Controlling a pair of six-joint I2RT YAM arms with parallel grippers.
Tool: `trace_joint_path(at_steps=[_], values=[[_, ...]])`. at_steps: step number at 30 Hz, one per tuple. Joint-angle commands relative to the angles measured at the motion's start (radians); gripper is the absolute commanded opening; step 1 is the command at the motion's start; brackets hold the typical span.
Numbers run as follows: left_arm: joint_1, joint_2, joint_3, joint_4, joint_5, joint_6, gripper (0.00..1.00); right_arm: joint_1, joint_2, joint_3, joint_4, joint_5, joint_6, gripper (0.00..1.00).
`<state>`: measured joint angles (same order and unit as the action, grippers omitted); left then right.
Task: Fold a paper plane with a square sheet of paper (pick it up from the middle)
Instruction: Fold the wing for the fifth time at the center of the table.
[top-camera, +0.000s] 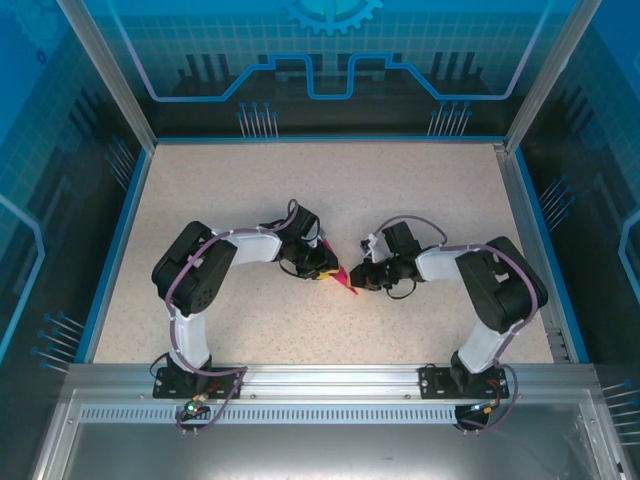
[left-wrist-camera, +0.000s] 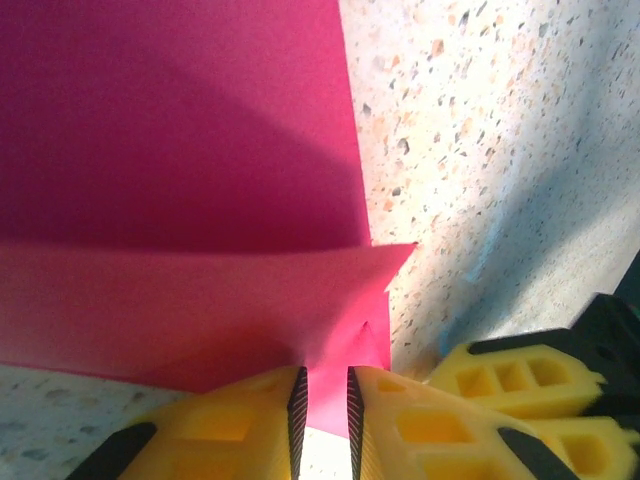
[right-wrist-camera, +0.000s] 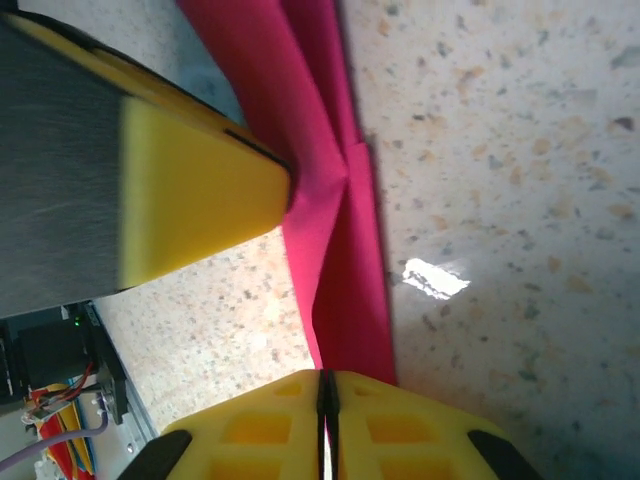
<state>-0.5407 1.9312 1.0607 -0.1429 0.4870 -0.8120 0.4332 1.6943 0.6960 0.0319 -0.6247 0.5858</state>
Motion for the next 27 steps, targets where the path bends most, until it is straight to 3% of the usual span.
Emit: trace_joint_path(at_steps=[1,12,27], values=[[0.0,0.038,0.016,-0.071,-0.05,0.011,0.22,0.022,-0.097,0.034,-0.118,0.067,-0.029,0.15],[-0.001,0.045,0.05,-0.113,-0.047,-0.012,0.23,0.169,-0.125,0.101,-0.253,0.362,-0.231,0.35],[-0.001,0.051,0.062,-0.126,-0.041,-0.009,0.23,0.19,-0.041,0.144,-0.222,0.378,-0.276,0.27]])
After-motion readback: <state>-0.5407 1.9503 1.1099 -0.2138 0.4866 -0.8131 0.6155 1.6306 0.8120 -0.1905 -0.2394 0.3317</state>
